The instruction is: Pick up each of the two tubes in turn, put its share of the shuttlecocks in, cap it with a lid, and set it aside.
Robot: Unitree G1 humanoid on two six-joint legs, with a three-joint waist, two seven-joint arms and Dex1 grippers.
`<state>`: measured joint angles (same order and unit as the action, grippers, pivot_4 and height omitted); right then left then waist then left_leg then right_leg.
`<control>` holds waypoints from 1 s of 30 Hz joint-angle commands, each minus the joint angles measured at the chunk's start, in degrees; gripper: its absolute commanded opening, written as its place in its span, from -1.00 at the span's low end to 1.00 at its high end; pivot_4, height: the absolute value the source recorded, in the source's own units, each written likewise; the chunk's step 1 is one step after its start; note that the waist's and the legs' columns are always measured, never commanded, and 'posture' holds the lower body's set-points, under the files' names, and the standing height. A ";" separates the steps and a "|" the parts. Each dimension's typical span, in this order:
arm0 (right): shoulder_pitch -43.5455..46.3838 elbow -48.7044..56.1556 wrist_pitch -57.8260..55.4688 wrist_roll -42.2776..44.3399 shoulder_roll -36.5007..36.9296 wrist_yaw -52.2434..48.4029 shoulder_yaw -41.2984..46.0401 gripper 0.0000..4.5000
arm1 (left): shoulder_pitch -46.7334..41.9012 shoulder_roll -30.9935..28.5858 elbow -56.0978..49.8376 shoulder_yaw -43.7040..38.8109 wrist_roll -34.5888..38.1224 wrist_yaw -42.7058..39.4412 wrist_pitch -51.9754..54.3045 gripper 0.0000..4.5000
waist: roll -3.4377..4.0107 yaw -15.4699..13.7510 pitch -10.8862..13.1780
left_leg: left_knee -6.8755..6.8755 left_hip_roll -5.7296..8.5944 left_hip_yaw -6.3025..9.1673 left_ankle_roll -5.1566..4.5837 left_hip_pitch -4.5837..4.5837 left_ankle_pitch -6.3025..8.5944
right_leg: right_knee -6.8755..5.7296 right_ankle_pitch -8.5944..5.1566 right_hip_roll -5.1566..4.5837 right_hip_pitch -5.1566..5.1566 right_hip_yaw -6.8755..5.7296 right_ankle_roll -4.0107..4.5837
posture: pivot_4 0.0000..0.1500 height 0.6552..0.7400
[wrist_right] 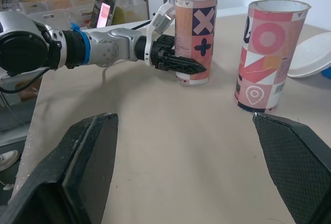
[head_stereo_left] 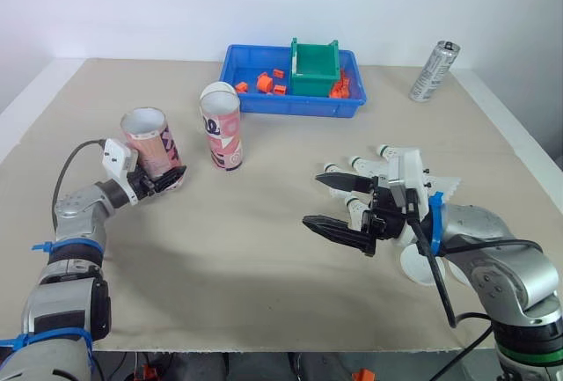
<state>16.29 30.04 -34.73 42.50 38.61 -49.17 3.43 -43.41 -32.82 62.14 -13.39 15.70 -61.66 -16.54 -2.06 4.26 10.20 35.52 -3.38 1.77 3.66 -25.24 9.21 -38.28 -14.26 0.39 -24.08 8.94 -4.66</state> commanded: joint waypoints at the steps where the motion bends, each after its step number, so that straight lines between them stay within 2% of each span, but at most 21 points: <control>1: 1.07 0.94 0.71 0.71 0.43 -0.29 1.36 1.00 | 0.24 -0.79 -1.91 -1.01 0.45 -0.11 -0.69 0.65 | 0.00 0.00 0.00 | 0.00 0.00 0.00 0.00 0.00 0.00 | 0.00 0.00 0.00 0.00 0.00 0.00 | 1.00 0.79; 3: 1.03 0.87 0.66 0.65 0.48 -0.38 1.36 1.00 | 0.46 -0.67 -2.00 -1.09 0.61 -0.28 -0.56 0.65 | 0.00 0.00 0.00 | 0.00 0.00 0.00 0.00 0.00 0.00 | 0.00 0.00 0.00 0.00 0.00 0.00 | 1.00 0.79; 4: 0.92 0.89 0.64 0.61 0.54 -0.47 1.35 1.00 | 0.56 -0.67 -1.96 -1.11 0.58 -0.09 -0.50 0.43 | 0.00 0.00 0.00 | 0.00 0.00 0.00 0.00 0.00 0.00 | 0.00 0.00 0.00 0.00 0.00 0.00 | 1.00 0.79; 5: 0.86 0.89 0.62 0.51 0.61 -0.55 1.28 1.00 | 0.58 -0.76 -1.83 -0.94 0.28 0.29 -0.32 0.33 | 0.00 0.00 0.00 | 0.00 0.00 0.00 0.00 0.00 0.00 | 0.00 0.00 0.00 0.00 0.00 0.00 | 1.00 0.79; 13: 0.58 1.02 0.68 0.43 0.70 -0.78 1.38 1.00 | 0.65 -1.48 -2.43 -0.99 0.42 -0.46 0.22 0.33 | 0.00 0.00 0.00 | 0.00 0.00 0.00 -0.01 0.01 0.00 | -0.02 0.00 0.00 0.00 0.00 0.00 | 1.00 0.79; 18: -1.14 2.04 -0.08 1.20 1.53 0.09 3.15 1.00 | 1.33 -3.34 -8.17 -0.67 1.20 -2.80 3.28 0.33 | 0.00 0.01 0.00 | -0.01 0.00 0.00 -0.01 0.01 0.00 | -0.01 0.00 0.00 0.00 0.00 0.01 | 1.00 0.79; 21: -4.83 4.46 -1.15 3.03 2.81 1.21 6.71 1.00 | 4.22 -6.32 -16.22 1.87 0.43 -7.43 7.79 0.33 | 0.00 0.01 0.00 | -0.03 -0.01 0.02 0.00 -0.03 0.00 | -0.01 -0.03 0.00 -0.01 -0.01 0.01 | 1.00 0.79; 27: -11.36 9.20 -4.82 9.11 6.65 2.88 14.37 1.00 | 10.88 -16.64 -32.89 9.02 -1.66 -18.87 17.97 0.33 | 0.01 0.06 0.00 | -0.07 -0.07 0.01 0.00 0.04 0.00 | -0.06 -0.11 0.01 -0.01 -0.01 0.11 | 1.00 0.79; 30: -16.55 12.50 -6.62 12.95 8.16 3.08 17.97 1.00 | 11.90 -23.19 -37.30 15.39 -7.63 -24.87 16.08 0.33 | -0.01 0.06 0.00 | -0.06 -0.12 0.01 -0.01 0.08 -0.01 | -0.10 -0.21 0.03 -0.02 -0.07 0.41 | 1.00 0.79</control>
<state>1.48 39.14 -40.73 52.27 46.02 -46.19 18.26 -31.53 -52.64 28.16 -0.69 11.49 -82.79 0.39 -2.07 4.31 10.20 35.47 -3.52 1.78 3.65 -25.12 9.20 -38.39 -14.50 0.42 -24.07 8.86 -4.19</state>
